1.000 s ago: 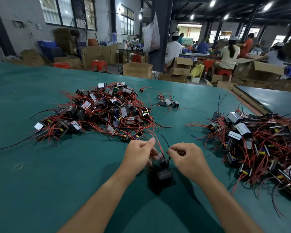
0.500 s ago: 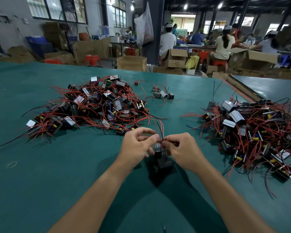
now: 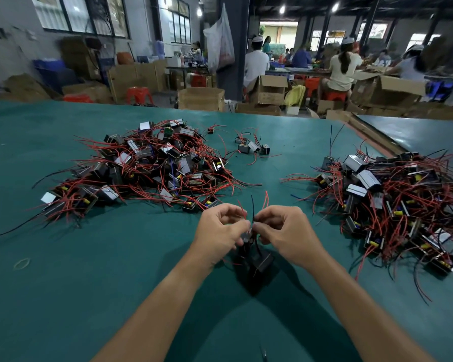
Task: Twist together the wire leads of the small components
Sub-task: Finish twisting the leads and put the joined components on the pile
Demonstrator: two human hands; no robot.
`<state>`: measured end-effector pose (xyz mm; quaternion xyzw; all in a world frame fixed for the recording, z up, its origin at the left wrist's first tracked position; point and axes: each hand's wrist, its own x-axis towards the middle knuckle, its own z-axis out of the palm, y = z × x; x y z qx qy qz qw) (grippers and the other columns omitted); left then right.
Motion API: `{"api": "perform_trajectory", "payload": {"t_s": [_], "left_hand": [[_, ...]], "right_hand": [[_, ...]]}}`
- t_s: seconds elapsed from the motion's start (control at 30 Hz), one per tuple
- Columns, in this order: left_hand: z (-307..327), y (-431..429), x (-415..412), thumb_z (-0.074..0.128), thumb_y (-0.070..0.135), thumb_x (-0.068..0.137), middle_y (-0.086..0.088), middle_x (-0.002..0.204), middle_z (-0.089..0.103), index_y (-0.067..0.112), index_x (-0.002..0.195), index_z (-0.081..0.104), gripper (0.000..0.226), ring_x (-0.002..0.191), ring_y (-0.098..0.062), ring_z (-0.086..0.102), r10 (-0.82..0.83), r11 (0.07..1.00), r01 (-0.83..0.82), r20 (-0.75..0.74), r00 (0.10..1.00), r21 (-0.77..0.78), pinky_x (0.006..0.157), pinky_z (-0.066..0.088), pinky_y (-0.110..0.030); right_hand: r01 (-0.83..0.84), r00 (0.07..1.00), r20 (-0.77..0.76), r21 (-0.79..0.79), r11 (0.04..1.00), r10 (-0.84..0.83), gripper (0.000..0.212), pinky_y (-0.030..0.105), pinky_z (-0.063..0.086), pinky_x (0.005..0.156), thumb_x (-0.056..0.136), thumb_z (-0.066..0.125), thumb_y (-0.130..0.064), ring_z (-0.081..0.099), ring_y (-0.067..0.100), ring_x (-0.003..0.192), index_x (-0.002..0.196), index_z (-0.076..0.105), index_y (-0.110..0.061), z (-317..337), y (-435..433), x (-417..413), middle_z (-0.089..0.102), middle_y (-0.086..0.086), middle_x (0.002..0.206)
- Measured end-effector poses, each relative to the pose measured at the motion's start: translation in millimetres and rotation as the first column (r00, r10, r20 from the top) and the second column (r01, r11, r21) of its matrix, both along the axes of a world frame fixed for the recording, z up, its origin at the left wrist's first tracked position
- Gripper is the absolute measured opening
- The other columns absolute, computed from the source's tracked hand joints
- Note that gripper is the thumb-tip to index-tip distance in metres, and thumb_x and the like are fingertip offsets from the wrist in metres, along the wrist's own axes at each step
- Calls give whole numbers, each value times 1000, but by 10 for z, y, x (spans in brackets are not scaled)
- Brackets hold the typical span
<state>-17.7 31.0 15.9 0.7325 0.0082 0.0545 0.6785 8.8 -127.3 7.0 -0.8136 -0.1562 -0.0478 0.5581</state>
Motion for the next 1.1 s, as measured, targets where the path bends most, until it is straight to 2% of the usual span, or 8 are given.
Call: {"api": "perform_trajectory", "payload": {"t_s": [0.1,0.2,0.37,0.43,0.53,0.67,0.87,1.1], "left_hand": [[41,-18,-36,63,-7,80,-9,69,68,9,106,60,31,45,-14,53,-94,996,94,-62,994,-1,44,42,-22],[47,-13,-36,47,-16,80,-4,71,71,9,108,59,39,46,-15,56,-143,989,145,-83,986,14,43,43,-21],[50,35,-23,52,5,97,-8,76,74,11,105,63,15,44,-18,58,-189,982,187,-83,978,-31,41,43,-21],[34,41,-15,57,13,98,-9,71,73,14,99,68,11,40,-17,56,-180,983,179,-51,982,-32,39,41,-19],[10,20,-2,63,11,93,-8,59,67,14,82,74,16,36,-13,51,-140,990,141,34,990,-29,38,40,-17],[-11,30,33,64,7,92,-11,59,69,7,81,72,14,36,-14,51,-58,998,57,69,996,10,38,42,-18],[-3,62,50,66,8,91,-14,63,71,4,83,69,9,36,-17,55,-72,997,72,19,997,20,39,41,-19],[21,56,28,68,2,86,-8,60,66,7,74,71,13,40,-13,55,-89,996,89,3,996,17,38,39,-18]], "right_hand": [[-3,1000,-5,7,1000,3,16,35,50,57,82,73,-2,57,14,49,72,67,-13,17,1,-9,68,1,57],[-5,1000,-6,6,1000,5,19,32,48,56,82,72,0,56,12,49,71,67,-14,36,-4,-18,68,1,57],[-38,999,-34,28,999,39,19,42,52,62,83,71,1,57,16,55,70,70,-13,71,-20,-24,71,8,64],[-69,997,-29,4,998,69,16,39,49,61,83,72,0,55,13,56,72,74,-12,79,-21,-28,71,7,63],[-134,990,-34,-10,991,133,14,33,44,59,85,72,-5,51,8,57,75,78,-14,105,-16,-51,70,6,62],[-114,993,-43,-60,992,112,16,41,50,59,90,66,-10,54,12,58,77,76,-11,136,-32,-55,69,19,70],[-106,968,-207,180,978,143,15,25,55,53,92,62,0,58,12,47,78,65,-6,199,-48,-55,71,8,63],[-185,920,-300,232,955,251,8,22,52,47,91,63,-2,58,11,45,85,61,-7,266,-68,-104,70,8,63]]}}
